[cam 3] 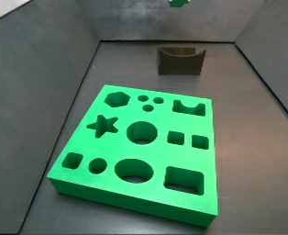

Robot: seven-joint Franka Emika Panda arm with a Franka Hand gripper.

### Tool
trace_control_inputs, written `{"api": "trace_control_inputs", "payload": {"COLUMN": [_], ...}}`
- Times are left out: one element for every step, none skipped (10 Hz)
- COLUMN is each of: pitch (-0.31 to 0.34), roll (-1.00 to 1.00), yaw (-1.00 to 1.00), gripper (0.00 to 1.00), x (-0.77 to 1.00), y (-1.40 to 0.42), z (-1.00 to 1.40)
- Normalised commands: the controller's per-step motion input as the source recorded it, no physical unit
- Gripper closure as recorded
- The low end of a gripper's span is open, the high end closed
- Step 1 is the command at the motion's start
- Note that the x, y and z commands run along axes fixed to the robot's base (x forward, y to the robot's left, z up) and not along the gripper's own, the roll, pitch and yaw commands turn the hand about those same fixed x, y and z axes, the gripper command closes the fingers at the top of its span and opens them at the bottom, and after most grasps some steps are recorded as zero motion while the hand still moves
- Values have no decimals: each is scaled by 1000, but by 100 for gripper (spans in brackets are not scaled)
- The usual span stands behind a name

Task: Pick up the arch object. Move up. Place the arch object on the fixture. Regrasp the arch object. Rotate the arch object. Move to above the board. Insert the arch object.
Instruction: Place the arch object on the fixture.

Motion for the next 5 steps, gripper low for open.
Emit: {"api": "trace_control_inputs", "payload": {"pitch": [44, 30, 34, 46, 69], "roll": [-1000, -1000, -1000, -1000, -1000], "yaw": [-123, -123, -129, -131, -140], "gripper": [100, 100, 100, 100, 100], "x": [134, 112, 118, 128, 142], "y": [61, 67, 75, 75, 83], "z": [-1000, -1000, -1000, -1000, -1000]}}
